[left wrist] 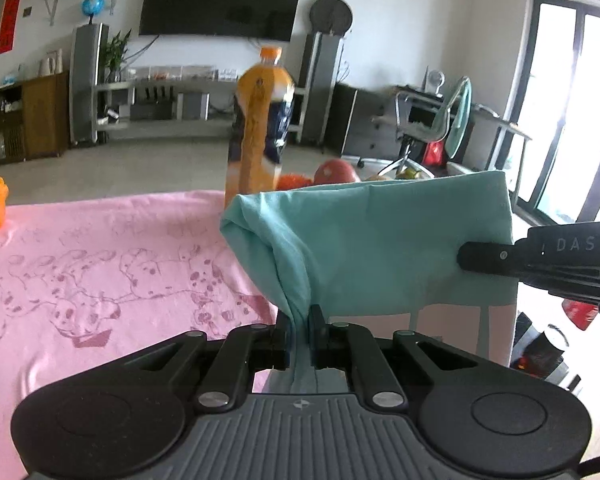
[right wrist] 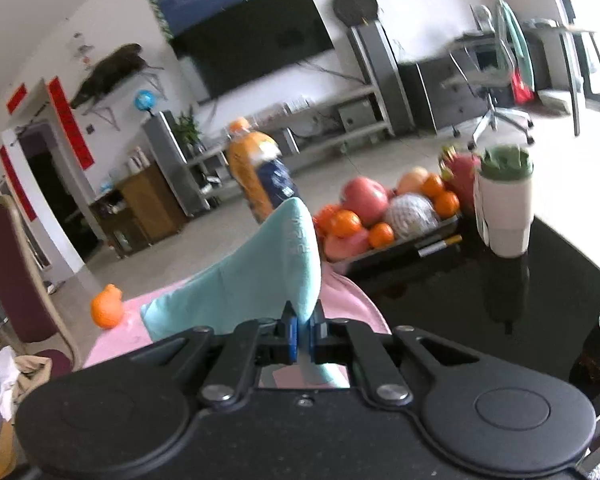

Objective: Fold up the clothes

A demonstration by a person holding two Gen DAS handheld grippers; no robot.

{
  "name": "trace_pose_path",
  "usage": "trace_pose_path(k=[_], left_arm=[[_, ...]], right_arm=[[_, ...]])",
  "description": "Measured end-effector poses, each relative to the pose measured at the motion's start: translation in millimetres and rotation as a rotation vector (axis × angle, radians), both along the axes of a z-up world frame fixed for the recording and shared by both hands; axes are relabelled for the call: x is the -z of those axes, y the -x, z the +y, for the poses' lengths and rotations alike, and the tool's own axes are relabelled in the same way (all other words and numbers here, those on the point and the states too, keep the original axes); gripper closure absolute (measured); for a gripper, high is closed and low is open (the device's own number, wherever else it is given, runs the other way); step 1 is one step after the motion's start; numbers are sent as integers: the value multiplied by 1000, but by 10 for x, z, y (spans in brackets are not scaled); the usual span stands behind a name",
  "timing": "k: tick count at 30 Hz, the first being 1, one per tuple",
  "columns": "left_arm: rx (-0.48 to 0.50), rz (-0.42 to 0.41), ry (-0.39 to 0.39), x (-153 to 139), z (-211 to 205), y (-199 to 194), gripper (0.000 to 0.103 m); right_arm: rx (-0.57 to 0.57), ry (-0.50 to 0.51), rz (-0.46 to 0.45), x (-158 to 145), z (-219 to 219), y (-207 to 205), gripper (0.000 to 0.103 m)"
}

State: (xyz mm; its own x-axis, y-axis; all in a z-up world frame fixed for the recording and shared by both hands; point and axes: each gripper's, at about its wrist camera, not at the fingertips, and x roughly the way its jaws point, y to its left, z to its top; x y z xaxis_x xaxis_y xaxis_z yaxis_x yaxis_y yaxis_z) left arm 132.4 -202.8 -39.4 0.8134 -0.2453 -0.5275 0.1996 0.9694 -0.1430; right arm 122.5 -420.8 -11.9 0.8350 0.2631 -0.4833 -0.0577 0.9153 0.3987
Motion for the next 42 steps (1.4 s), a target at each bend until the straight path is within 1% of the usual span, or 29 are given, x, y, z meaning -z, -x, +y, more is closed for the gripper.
trace_pose_path(k=[3, 4, 6, 7, 8, 10, 11, 12, 15, 16, 18, 20, 21, 22, 23, 25, 28, 29, 30, 31, 32, 33, 34, 35, 37, 39, 40, 41, 42], left_arm=[[-14, 15, -24, 106, -17, -235, 93], [-23, 24, -36, 145, -46, -311, 89], [-56, 34, -73, 202, -97, -503, 87], [-75, 38, -99, 234, -90, -622, 84], [-99, 51, -99, 230, -27, -686, 83], [-146, 78, -93, 214, 108, -804, 80], [-154, 85, -83, 191, 197, -792, 75], [-161, 91, -73, 166, 289, -775, 75], [-132, 148, -71, 168, 443, -677, 75], [-119, 171, -68, 174, 487, -640, 79], [-63, 229, -36, 218, 492, -554, 82], [15, 282, -5, 279, 414, -438, 85], [47, 299, -4, 313, 331, -412, 85], [78, 315, -5, 347, 246, -389, 85], [100, 327, -12, 401, 161, -398, 85], [133, 368, -34, 541, 30, -415, 85], [163, 460, -81, 801, -97, -427, 85], [160, 462, -97, 827, -66, -384, 76], [156, 461, -112, 847, -29, -337, 76], [149, 477, -106, 832, 23, -319, 76], [127, 496, -95, 791, 73, -314, 76], [103, 516, -83, 747, 122, -309, 83], [80, 510, -98, 665, 147, -278, 89], [72, 493, -110, 563, 157, -234, 88], [64, 462, -126, 340, 168, -124, 81], [64, 439, -132, 101, 174, 8, 79], [67, 430, -145, 3, 163, 88, 73], [70, 422, -158, -93, 150, 170, 65], [73, 414, -172, -189, 138, 251, 62]], right_arm=[[-9, 4, 28, 134, -37, -245, 98], [-10, 8, 38, 174, -40, -322, 98], [-15, 21, 69, 269, -39, -501, 97], [-19, 30, 93, 326, -36, -606, 93], [1, 39, 117, 376, -63, -695, 81], [58, 53, 161, 444, -141, -820, 65], [82, 45, 170, 444, -201, -804, 65], [95, 29, 175, 437, -276, -751, 65], [96, 3, 222, 425, -455, -523, 60], [96, 4, 248, 423, -499, -434, 60], [88, -14, 313, 444, -556, -290, 60], [77, -74, 370, 495, -580, -172, 60], [72, -125, 392, 559, -579, -146, 61], [68, -180, 413, 627, -576, -123, 66], [63, -234, 434, 696, -573, -100, 81], [63, -314, 470, 899, -541, -172, 88], [120, -398, 552, 1243, -571, -206, 87], [156, -409, 588, 1330, -615, -174, 87], [193, -421, 623, 1418, -660, -141, 87], [230, -432, 658, 1505, -704, -108, 100], [253, -462, 661, 1534, -794, -36, 103], [270, -486, 658, 1526, -865, 26, 103], [290, -474, 654, 1461, -900, 83, 100], [306, -433, 638, 1341, -895, 140, 89], [278, -388, 568, 1016, -820, 261, 85], [229, -366, 505, 695, -711, 393, 82], [208, -344, 479, 536, -647, 462, 76], [194, -305, 456, 376, -556, 535, 65], [182, -260, 435, 233, -466, 628, 59]])
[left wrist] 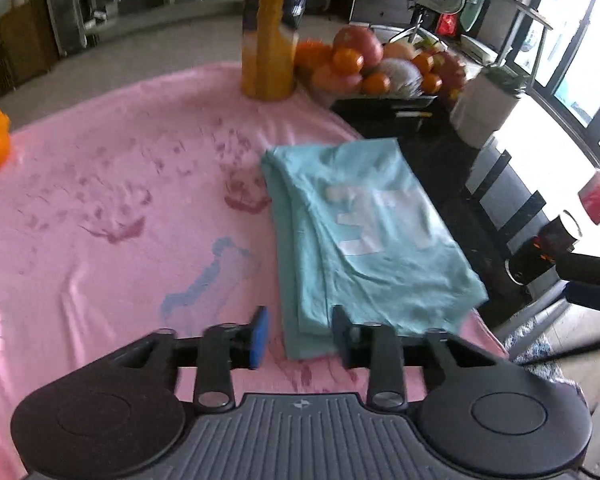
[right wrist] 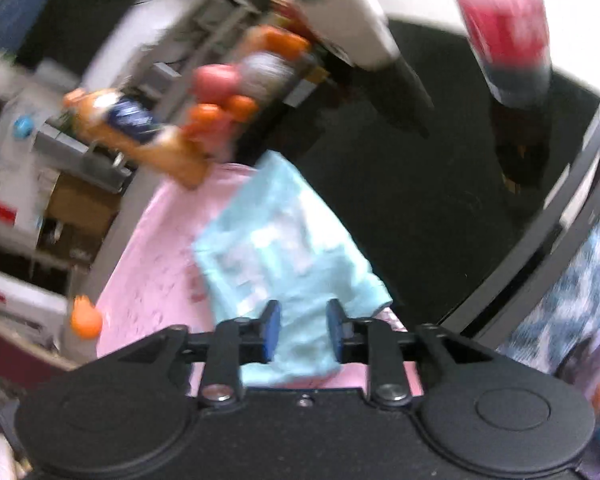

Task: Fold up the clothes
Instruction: 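Release the folded shirt with the left gripper and withdraw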

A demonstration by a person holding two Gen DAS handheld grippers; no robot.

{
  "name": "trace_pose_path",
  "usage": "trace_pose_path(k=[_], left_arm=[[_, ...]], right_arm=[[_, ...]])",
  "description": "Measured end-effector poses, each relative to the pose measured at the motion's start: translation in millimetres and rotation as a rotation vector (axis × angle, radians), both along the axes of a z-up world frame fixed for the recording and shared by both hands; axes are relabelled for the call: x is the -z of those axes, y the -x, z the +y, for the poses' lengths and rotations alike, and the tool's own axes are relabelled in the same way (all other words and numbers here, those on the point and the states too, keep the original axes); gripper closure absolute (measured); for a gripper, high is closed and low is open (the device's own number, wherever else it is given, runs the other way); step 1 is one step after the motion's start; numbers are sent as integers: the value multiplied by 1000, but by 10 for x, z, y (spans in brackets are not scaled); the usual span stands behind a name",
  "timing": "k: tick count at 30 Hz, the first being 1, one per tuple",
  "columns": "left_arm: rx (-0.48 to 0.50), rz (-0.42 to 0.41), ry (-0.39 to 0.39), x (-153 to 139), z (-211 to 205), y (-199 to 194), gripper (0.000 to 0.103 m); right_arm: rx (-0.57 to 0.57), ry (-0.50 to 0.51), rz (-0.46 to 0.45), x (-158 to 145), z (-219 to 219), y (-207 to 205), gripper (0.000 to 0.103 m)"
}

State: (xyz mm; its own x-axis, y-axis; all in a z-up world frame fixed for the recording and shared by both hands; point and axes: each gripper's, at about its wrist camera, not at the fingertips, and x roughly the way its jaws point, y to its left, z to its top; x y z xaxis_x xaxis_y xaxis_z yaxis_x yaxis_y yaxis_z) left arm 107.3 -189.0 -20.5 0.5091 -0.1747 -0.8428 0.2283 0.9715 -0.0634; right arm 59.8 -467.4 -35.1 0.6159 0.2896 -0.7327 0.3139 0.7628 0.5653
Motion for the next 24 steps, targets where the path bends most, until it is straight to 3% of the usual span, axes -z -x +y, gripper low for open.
trace_pose_path(k=[2, 5, 10, 12, 18, 24], left_arm=[[13, -16, -24, -192, -25, 163, 55], [38, -15, -47, -355, -35, 395, 38], [60, -8, -63, -469, 20, 667, 31], [57, -12, -70, -500, 55, 744, 30], [55, -12, -43, -552, 140, 844, 20], [67, -16, -58, -525, 124, 878, 15]], right_arm=[[-37, 79, -31, -246, 173, 170, 39], [-75, 177, -50, -482, 383, 375, 24], [-83, 330, -51, -752, 635, 612, 13], [-96, 370, -59, -833, 739, 692, 3], [-159, 483, -64, -1000, 1045, 848, 1], [-188, 492, -48, -970, 1153, 839, 1]])
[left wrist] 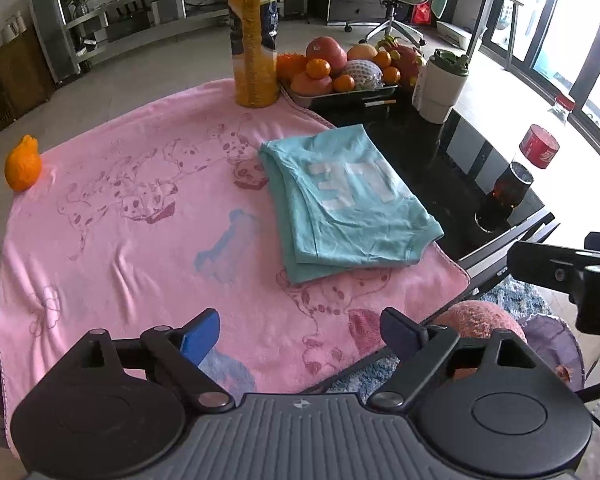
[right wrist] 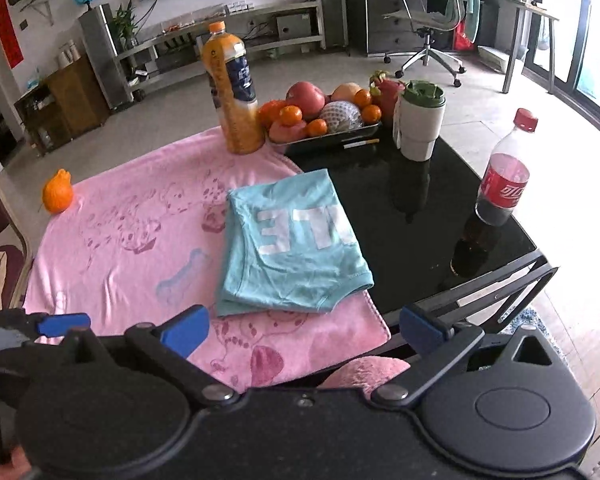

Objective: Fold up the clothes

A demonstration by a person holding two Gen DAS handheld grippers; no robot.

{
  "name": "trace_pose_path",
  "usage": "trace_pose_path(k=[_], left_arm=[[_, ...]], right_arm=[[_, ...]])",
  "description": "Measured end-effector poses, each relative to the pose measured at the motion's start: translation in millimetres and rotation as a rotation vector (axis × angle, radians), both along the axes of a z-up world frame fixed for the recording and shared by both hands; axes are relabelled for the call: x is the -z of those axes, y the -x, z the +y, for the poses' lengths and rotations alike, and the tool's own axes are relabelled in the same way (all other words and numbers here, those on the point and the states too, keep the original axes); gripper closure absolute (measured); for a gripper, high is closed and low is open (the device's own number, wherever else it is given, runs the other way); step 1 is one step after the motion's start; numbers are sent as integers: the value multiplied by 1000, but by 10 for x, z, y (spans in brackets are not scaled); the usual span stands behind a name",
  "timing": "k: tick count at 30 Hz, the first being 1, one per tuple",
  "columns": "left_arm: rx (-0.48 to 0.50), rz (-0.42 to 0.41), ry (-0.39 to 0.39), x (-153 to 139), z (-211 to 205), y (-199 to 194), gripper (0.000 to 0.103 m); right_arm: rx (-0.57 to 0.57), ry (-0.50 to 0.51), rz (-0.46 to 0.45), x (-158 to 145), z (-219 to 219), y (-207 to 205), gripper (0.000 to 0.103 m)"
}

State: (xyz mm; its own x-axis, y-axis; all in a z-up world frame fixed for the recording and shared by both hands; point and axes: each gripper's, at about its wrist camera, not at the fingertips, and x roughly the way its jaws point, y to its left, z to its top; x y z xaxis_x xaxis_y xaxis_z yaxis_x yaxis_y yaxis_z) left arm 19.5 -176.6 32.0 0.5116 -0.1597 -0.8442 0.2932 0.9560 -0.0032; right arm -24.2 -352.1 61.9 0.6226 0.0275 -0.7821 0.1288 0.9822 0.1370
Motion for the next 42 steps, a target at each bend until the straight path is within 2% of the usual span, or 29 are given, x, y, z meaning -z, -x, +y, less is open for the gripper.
trace_pose_path(k=[16, 42], left_arm=[[-11, 44, -30, 175, -93, -94, 12], [-19, 44, -37, 197, -122, -106, 10]], right_arm=[[-16, -22, 53, 239, -12, -96, 1], [-23, -15, 52, 272, -16, -104, 1]])
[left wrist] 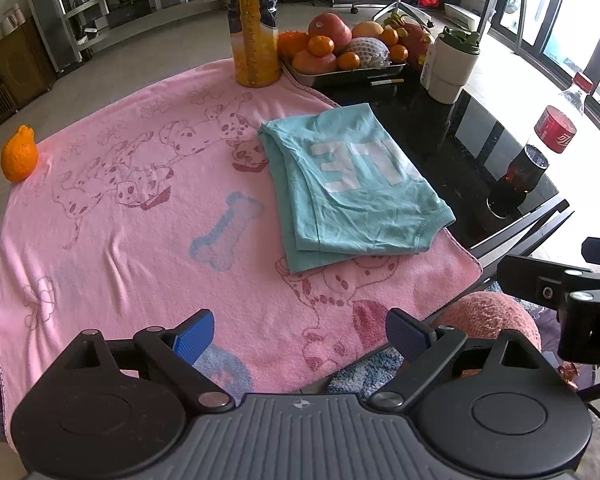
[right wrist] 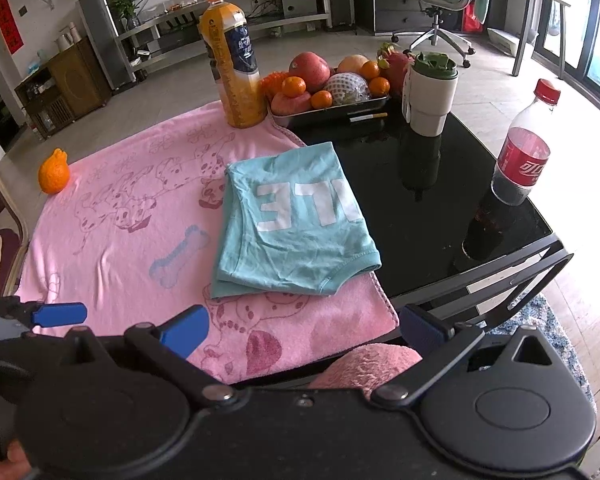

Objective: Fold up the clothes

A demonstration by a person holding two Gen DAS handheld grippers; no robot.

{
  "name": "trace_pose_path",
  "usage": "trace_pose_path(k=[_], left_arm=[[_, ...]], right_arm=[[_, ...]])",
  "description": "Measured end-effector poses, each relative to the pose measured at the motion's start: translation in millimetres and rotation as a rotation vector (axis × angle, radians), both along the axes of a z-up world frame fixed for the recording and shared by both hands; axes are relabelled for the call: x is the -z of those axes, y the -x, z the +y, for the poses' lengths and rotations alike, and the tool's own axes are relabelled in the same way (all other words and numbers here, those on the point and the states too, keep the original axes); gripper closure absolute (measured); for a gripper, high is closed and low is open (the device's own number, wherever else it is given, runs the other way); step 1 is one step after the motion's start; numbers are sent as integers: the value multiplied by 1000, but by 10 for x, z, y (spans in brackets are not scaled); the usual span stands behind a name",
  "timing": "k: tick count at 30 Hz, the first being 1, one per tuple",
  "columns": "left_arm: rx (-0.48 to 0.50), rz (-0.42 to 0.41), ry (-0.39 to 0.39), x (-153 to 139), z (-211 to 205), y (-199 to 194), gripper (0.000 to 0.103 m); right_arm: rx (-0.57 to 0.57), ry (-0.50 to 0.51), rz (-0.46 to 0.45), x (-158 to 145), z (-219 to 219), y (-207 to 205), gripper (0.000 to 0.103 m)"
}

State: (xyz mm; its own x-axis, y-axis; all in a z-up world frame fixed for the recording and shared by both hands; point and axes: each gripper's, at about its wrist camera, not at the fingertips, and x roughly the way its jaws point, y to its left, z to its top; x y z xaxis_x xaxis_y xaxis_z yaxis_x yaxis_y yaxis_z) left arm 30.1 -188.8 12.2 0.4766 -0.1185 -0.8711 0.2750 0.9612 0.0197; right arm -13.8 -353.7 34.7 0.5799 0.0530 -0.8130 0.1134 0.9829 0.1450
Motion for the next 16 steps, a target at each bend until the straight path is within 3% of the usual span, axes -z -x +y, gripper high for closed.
trace_pose_path(k=[16], left_arm=[[-15, 19, 10, 72, -3, -57, 6]], right_arm=[[2, -16, 11, 80, -24, -19, 1]])
